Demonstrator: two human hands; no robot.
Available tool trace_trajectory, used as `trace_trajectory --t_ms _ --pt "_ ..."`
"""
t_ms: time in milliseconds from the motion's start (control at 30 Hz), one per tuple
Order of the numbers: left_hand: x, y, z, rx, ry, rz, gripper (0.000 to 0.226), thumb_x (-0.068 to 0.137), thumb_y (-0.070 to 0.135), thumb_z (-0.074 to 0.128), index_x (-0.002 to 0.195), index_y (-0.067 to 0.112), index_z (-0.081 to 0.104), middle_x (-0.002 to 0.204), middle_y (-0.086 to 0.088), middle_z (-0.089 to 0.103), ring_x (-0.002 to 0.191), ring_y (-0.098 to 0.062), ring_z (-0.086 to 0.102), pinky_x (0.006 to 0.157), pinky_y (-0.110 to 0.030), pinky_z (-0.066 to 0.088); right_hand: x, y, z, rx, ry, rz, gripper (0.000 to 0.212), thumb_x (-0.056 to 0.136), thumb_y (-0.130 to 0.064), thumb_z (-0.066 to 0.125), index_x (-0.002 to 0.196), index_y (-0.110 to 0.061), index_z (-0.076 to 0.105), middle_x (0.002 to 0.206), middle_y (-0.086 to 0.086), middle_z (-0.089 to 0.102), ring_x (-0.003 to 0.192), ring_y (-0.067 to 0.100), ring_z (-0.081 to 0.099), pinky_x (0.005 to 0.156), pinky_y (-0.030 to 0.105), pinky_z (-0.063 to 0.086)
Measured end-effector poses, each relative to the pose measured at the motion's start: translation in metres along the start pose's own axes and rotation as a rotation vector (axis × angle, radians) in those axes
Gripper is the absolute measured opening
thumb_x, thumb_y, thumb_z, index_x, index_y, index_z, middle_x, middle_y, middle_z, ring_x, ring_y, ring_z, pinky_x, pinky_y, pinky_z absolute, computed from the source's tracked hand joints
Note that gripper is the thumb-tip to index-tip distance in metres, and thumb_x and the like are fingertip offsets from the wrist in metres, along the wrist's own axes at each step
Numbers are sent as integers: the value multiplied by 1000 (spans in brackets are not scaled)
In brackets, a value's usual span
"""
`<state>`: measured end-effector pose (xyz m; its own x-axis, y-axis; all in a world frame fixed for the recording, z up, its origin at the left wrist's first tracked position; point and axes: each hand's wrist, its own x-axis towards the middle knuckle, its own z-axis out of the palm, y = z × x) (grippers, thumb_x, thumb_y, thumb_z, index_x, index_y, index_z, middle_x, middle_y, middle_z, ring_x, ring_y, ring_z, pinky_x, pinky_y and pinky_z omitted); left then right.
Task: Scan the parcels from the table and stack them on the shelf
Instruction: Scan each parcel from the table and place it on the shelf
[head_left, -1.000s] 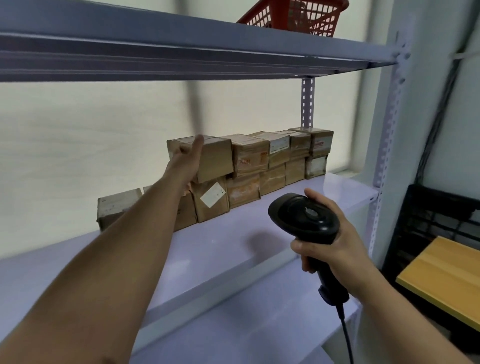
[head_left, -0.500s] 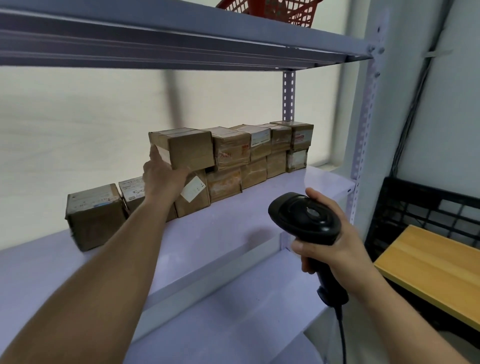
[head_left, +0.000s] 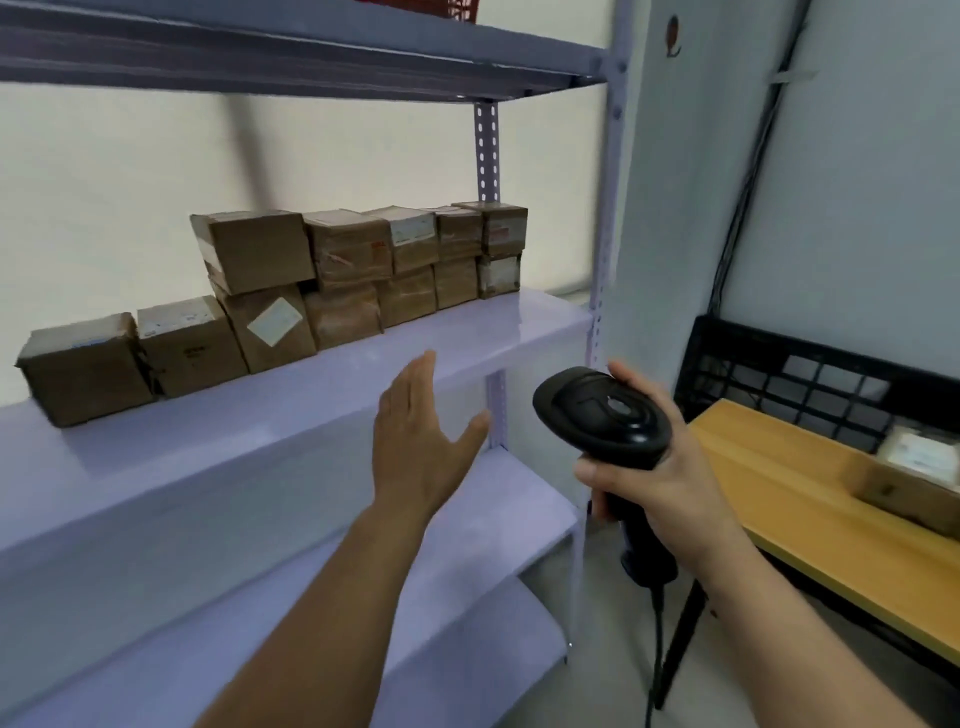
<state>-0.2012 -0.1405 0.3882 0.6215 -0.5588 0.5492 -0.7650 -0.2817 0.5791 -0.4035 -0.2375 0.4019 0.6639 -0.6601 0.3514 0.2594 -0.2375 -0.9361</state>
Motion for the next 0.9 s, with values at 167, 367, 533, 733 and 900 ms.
trace_trajectory --t_ms 167,367,533,733,900 --pt "-44 70 60 4 -105 21 81 85 44 69 149 12 32 152 -8 35 139 -27 32 113 -38 25 -42 -2 -79 -39 51 12 91 63 -7 87 136 -42 46 114 15 63 55 21 63 46 32 50" --pt "-94 160 135 -36 -211 66 98 67 76 40 145 17 37 147 -2 40 132 -24 37 107 -37 31 -102 -14 -182 -96 148 19 93 61 -9 84 140 -38 43 110 10 66 55 27 61 46 39 52" --pt "-130 233 196 -109 -333 122 82 80 54 68 146 17 36 147 -4 39 134 -22 35 110 -33 25 -146 -23 -260 -156 245 29 96 62 -11 86 143 -35 41 116 -3 66 59 21 65 50 39 54" --pt "-164 305 257 -174 -514 232 81 86 57 59 151 23 24 154 2 28 141 -17 24 115 -39 26 -201 -31 -334 -211 427 51 96 62 -19 92 141 -41 43 125 -4 62 65 17 66 54 32 56" --pt "-185 347 307 -218 -658 284 79 89 57 55 152 23 22 155 1 29 141 -17 26 115 -38 27 -237 -35 -379 -265 599 91 93 61 -14 85 140 -42 42 117 -13 65 69 27 69 49 37 57"
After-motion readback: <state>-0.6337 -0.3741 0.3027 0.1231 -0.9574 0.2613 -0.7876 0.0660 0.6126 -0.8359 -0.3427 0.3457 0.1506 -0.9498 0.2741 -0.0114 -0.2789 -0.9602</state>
